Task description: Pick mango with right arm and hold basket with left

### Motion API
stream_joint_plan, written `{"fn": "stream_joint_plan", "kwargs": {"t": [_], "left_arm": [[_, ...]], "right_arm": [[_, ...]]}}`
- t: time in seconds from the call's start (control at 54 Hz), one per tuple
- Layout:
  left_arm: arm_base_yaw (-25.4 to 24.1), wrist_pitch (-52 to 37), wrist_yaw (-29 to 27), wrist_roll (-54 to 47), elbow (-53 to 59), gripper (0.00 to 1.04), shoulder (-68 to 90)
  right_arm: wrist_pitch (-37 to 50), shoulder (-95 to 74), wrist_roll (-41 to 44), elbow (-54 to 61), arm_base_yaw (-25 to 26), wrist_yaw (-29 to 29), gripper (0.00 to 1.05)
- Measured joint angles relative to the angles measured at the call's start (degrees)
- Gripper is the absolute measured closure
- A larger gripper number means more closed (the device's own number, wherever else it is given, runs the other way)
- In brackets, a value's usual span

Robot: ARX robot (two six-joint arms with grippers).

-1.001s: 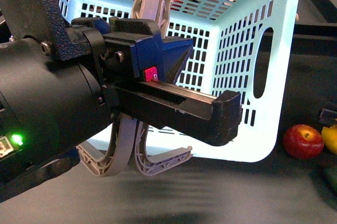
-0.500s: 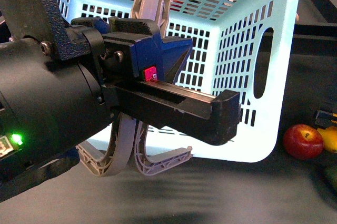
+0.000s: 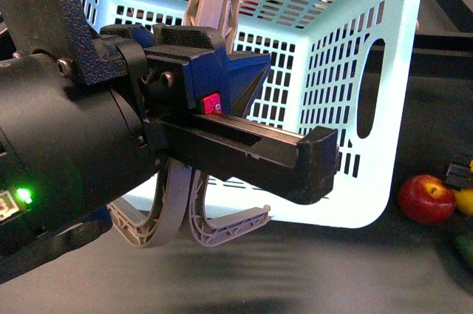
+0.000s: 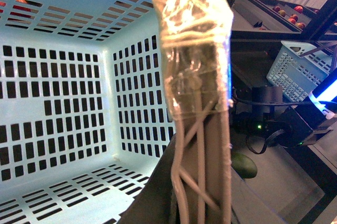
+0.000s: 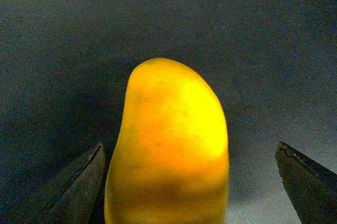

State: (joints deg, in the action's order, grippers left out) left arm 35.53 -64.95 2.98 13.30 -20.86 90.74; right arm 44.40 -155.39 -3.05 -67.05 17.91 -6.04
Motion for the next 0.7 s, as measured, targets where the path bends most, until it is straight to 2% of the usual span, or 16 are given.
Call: {"fn": "stream_joint_plan", "kwargs": {"t": [0.315,0.352,0.519,0.704], "left_arm": [[0.0,0.0,0.0,0.0,0.0,0.96,0.0],[0.0,0.0,0.0,0.0,0.0,0.96,0.0],[0.0,0.0,0.0,0.0,0.0,0.96,0.0],[0.0,0.0,0.0,0.0,0.0,0.96,0.0]], "right_arm": [[-0.7,-0.3,-0.4,-0.2,0.2,0.3,0.08],[-0.9,-0.3,-0.5,-0.3,0.2,0.1,0.12],[-1.2,-0.6,-0.4,-0.3,0.7,-0.4,0.45],[-1.2,-0.6,0.2,-0.3,0.8,-0.5,0.51]]}}
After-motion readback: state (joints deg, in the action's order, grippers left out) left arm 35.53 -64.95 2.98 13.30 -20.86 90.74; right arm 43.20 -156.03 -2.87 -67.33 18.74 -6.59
